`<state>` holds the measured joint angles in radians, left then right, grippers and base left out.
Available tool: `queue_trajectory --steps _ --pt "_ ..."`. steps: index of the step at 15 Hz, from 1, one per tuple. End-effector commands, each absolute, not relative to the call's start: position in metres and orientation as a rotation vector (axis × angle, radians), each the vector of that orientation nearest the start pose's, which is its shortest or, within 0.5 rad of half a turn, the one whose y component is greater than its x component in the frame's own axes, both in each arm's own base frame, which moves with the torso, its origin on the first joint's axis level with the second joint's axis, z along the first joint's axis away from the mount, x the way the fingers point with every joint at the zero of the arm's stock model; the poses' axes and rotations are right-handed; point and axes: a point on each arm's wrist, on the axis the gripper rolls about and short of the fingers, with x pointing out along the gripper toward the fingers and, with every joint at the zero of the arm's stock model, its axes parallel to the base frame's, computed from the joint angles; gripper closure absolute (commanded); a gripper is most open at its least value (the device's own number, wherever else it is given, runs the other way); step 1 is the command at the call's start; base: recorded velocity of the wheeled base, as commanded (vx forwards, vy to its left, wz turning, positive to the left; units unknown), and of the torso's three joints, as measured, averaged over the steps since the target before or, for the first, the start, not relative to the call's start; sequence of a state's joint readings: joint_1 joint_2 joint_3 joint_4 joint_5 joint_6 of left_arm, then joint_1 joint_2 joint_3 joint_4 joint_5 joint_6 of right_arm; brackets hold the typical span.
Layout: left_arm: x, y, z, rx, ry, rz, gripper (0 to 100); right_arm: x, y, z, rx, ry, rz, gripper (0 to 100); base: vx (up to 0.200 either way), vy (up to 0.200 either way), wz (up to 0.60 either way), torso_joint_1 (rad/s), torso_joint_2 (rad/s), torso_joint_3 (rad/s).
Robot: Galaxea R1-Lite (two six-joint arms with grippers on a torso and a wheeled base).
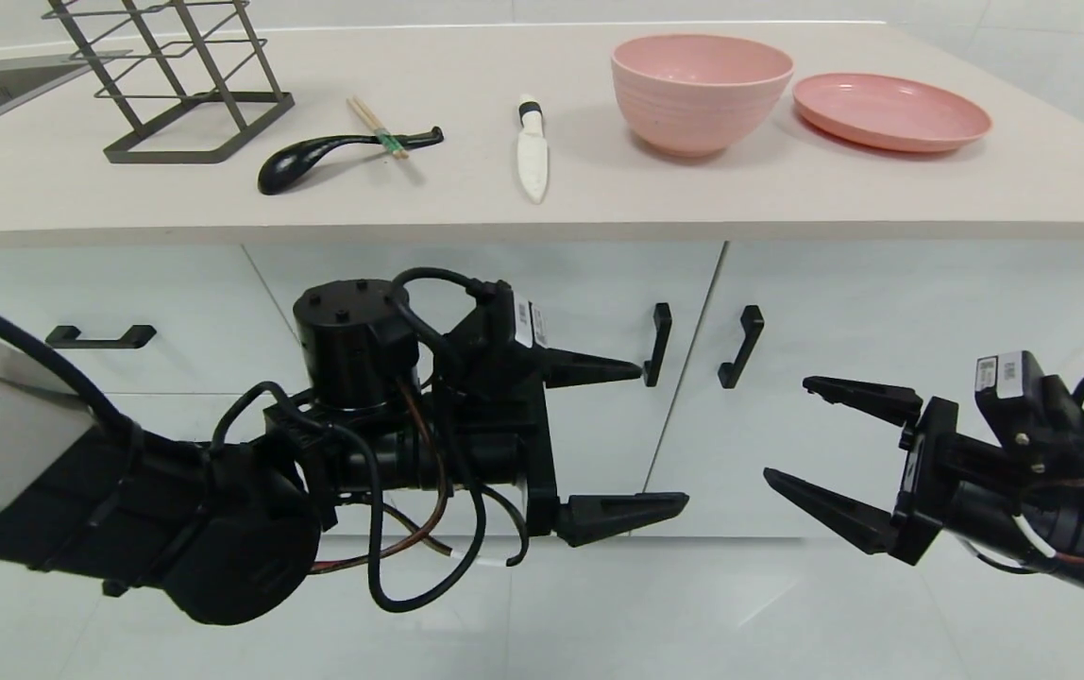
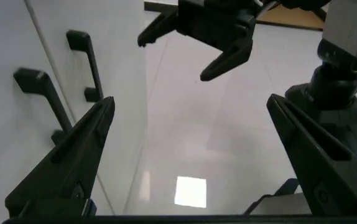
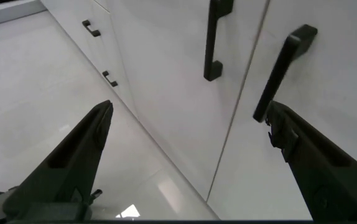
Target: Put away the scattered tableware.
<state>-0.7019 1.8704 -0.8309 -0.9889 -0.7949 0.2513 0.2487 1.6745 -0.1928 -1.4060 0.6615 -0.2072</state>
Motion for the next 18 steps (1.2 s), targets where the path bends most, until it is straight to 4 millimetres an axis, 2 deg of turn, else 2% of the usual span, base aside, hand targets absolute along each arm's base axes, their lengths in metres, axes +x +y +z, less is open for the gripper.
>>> queue_trajectory --steps 1,4,9,10,12,14,15,16,18 --pt "0.253 -0.244 0.179 0.289 -0.234 -1.508 0 0.217 0.059 0.120 -0.174 0.000 0.878 0 0.000 0.000 0.00 0.000 0.00 0.000" --pt "0.243 -0.274 0.179 0.316 -0.290 -1.591 0 0.222 0.061 0.117 -0.177 -0.002 0.934 0 0.000 0.000 0.00 0.000 0.00 0.000" --pt "0.244 -0.277 0.176 0.310 -0.290 -1.630 0 0.239 0.065 0.116 -0.180 -0.027 0.993 0 0.000 0.000 0.00 0.000 0.00 0.000" --pt "0.247 -0.274 0.176 0.288 -0.299 -1.728 0 0.245 0.067 0.115 -0.185 -0.032 0.995 0 0.000 0.000 0.00 0.000 0.00 0.000" --pt "0.262 -0.271 0.180 0.289 -0.293 -1.705 0 0.250 0.068 0.116 -0.194 -0.046 0.995 0 0.000 0.000 0.00 0.000 0.00 0.000" --pt "0.266 -0.273 0.182 0.293 -0.279 -1.665 0 0.257 0.069 0.115 -0.196 -0.055 1.016 0 0.000 0.000 0.00 0.000 0.00 0.000" --pt "0.266 -0.273 0.183 0.297 -0.264 -1.635 0 0.259 0.069 0.115 -0.197 -0.057 1.016 0 0.000 0.000 0.00 0.000 0.00 0.000" --pt "0.267 -0.275 0.183 0.318 -0.221 -1.511 0 0.263 0.067 0.114 -0.199 -0.059 1.003 0 0.000 0.000 0.00 0.000 0.00 0.000" --pt "0.258 -0.281 0.188 0.314 -0.234 -1.530 0 0.266 0.060 0.115 -0.202 -0.064 0.978 0 0.000 0.000 0.00 0.000 0.00 0.000"
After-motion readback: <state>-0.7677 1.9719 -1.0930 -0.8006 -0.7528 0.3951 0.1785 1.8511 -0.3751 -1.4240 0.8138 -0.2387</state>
